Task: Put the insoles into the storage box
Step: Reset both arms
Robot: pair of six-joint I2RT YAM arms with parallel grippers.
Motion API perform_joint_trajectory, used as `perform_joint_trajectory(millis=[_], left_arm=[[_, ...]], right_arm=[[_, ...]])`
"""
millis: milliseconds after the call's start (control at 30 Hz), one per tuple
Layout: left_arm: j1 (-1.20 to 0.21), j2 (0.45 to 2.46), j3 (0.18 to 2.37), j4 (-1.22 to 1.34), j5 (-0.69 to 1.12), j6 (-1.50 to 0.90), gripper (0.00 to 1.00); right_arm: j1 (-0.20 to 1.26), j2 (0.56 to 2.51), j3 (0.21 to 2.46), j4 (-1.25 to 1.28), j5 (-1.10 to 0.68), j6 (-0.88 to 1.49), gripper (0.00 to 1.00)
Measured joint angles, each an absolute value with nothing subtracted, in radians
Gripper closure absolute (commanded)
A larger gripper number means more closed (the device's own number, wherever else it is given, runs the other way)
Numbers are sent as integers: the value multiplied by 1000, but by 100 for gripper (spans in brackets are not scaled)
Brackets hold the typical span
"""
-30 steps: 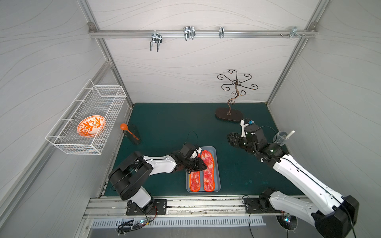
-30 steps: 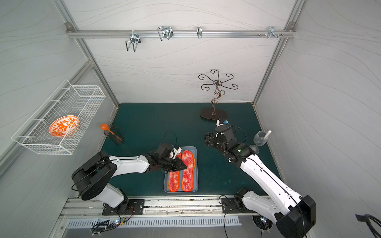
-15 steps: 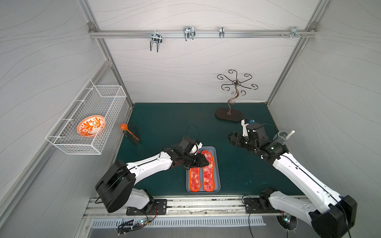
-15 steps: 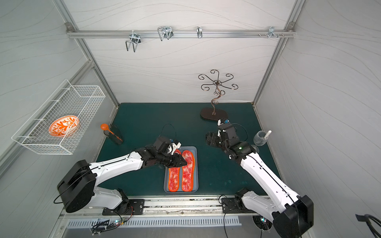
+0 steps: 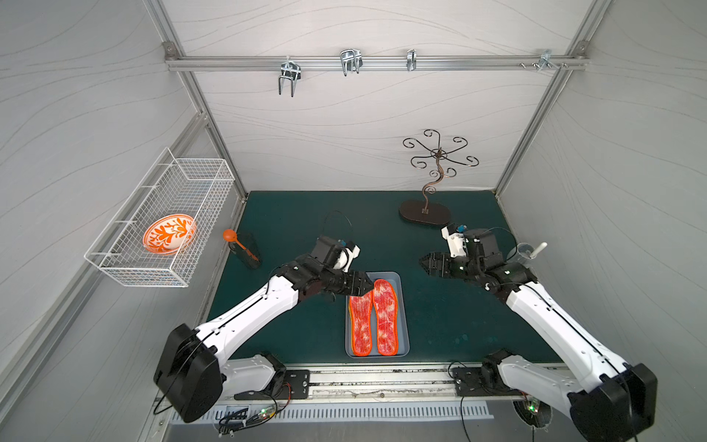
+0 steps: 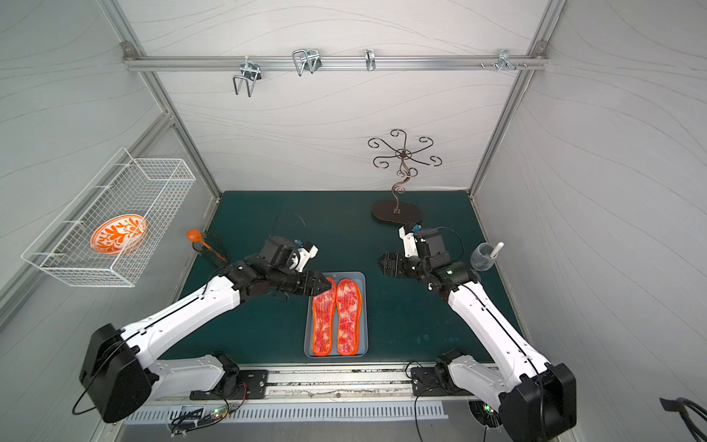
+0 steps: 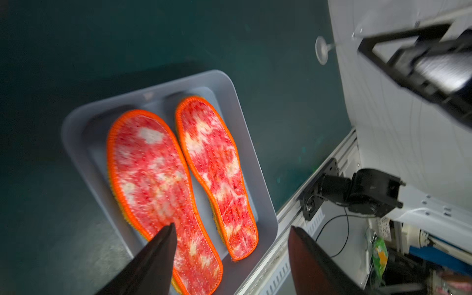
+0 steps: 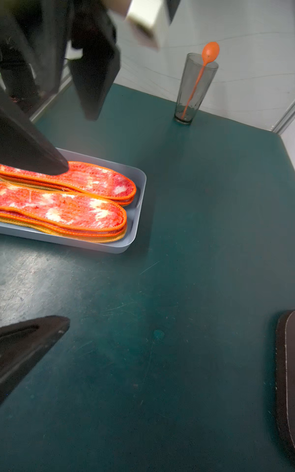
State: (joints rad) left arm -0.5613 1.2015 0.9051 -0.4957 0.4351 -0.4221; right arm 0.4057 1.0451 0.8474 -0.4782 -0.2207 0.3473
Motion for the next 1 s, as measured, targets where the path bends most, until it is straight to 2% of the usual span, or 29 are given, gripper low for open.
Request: perform_joint_trajectory(millis=[200,367,567,700,1000], left_arm=[[-309,1093,849,-478,363,-270,9],[-147,1021,643,-290,229,-185,3],[-46,1026,447,-84,118,-132,2],[-3,1062,409,92,91,-112,1],[30,1306,365,466,58,-109,0]], right_arm=[[330,1003,712,-383,-211,258,1],[307,999,588,-190,-66,209,1],[220,1025,441,75,41,128,1],[134,1150,425,255,51,104,1],[42,1358,413,513,26,79,1]])
